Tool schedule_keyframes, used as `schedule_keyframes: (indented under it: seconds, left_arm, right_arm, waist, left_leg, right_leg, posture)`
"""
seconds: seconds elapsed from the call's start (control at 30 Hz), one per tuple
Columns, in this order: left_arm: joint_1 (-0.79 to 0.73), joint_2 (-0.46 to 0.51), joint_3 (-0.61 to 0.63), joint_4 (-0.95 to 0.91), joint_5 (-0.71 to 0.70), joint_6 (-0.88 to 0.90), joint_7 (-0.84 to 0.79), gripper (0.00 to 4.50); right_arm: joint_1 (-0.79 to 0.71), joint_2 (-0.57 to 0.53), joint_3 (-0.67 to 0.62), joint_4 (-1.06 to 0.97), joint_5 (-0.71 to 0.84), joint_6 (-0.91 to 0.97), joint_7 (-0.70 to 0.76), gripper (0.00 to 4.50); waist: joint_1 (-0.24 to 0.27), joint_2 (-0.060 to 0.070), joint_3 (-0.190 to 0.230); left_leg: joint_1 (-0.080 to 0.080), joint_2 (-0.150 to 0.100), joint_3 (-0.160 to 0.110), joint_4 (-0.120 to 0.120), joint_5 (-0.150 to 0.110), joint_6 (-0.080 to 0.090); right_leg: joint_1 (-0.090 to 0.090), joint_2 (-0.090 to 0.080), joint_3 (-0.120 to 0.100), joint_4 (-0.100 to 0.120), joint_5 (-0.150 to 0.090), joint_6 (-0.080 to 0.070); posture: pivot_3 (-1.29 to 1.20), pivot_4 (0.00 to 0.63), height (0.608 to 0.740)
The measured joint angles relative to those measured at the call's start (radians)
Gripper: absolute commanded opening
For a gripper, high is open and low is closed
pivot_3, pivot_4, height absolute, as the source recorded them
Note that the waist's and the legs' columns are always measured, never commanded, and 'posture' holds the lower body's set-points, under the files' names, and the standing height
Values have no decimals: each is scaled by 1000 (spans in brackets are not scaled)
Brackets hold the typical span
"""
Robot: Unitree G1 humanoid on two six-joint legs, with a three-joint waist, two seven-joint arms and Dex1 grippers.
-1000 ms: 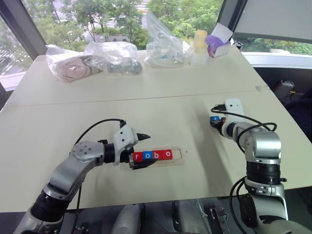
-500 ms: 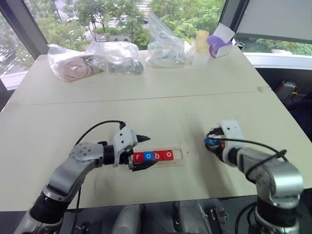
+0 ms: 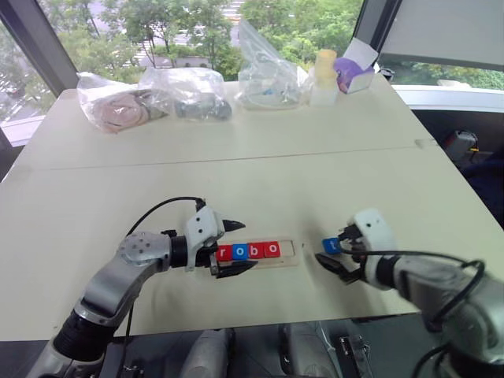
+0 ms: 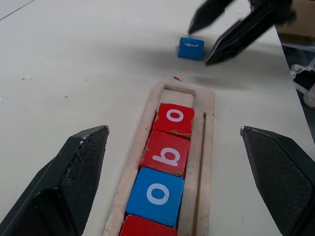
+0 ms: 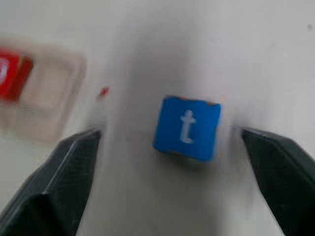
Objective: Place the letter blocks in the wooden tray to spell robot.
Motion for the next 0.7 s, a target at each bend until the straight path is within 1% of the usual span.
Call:
schedule_keyframes:
  seconds: [0.07, 0.13, 0.2, 0.23, 0.27, 0.33, 0.37, 0.4, 0.47, 0.57, 0.7]
  left_arm:
    - [0, 0, 0, 2, 0, -2, -1, 4500]
    - [-1, 0, 0, 10, 1, -3, -1, 4500]
    - [-2, 0, 0, 13, 2, -3, -1, 4500]
    - [-3, 0, 0, 13, 1, -3, -1, 4500]
    - [-4, 0, 0, 14, 1, -3, -1, 4500]
    - [-5, 1, 1, 16, 1, -2, -1, 4500]
    - [-5, 1, 1, 16, 1, -2, -1, 4500]
    - [-6, 2, 1, 16, 0, -2, -2, 4500]
    - [-7, 3, 2, 16, -1, -1, -2, 4500]
    - [-7, 9, 3, 15, -3, 0, -2, 4500]
    - [-4, 22, 12, 9, -8, 5, 1, 4500]
  right_arm:
    - [-27, -170, 36, 54, -4, -108, 136, 4438]
    - [-9, -280, 84, 126, -39, -290, 290, 4438]
    - [37, -367, 163, 242, -141, -605, 489, 4438]
    - [43, -388, 200, 321, -192, -751, 577, 4438]
    - [41, -389, 228, 390, -232, -860, 646, 4438]
    - [18, -386, 287, 509, -289, -1021, 760, 4438]
    - [12, -383, 297, 528, -297, -1043, 776, 4438]
    - [-13, -370, 327, 589, -327, -1117, 828, 4438]
    - [-75, -330, 368, 677, -375, -1217, 882, 4438]
    - [-115, -284, 408, 764, -423, -1309, 929, 4438]
    - [-133, -240, 425, 829, -460, -1366, 954, 4438]
  waist:
    - [1, -1, 0]
    - [2, -2, 0]
    - [2, -2, 0]
    - [1, -3, 1]
    - [1, -3, 1]
    - [-1, -3, 1]
    - [-1, -3, 1]
    - [-2, -3, 2]
    - [-3, -3, 2]
    - [2, -3, 2]
    - [5, -3, 2]
  left_leg:
    - [0, 0, 0, -1, 0, 0]
    - [0, 1, 0, -2, -1, 1]
    - [0, 0, 1, -2, -1, 1]
    - [0, 0, 2, -1, -1, 2]
    - [0, 0, 2, -1, -1, 2]
    - [1, 0, 1, 0, -1, 2]
    - [1, 0, 1, 0, -1, 2]
    - [1, 0, 1, 0, -1, 2]
    - [2, 0, 1, 0, -1, 2]
    - [1, 0, 0, -1, -1, 1]
    - [0, -1, 0, -1, -1, 1]
  right_leg:
    - [1, 0, -2, 0, 0, 2]
    - [1, 0, -4, -1, 0, 5]
    - [2, 0, -4, -1, 0, 6]
    - [2, -1, -3, -2, 0, 6]
    - [2, -1, -3, -2, 0, 6]
    - [2, -1, -1, -2, 0, 6]
    - [2, -1, -1, -2, 0, 6]
    - [2, -1, 0, -1, 0, 6]
    - [2, 0, 0, -1, 1, 5]
    - [2, -1, 0, -1, 1, 5]
    - [1, -2, 0, -1, 1, 5]
  posture:
    - [0, 150, 740]
    - [0, 150, 740]
    - [0, 150, 740]
    - [0, 150, 740]
    - [0, 150, 740]
    - [0, 150, 740]
    - [0, 150, 740]
    - [0, 150, 740]
    - [0, 150, 740]
    - [0, 150, 740]
    - [0, 150, 740]
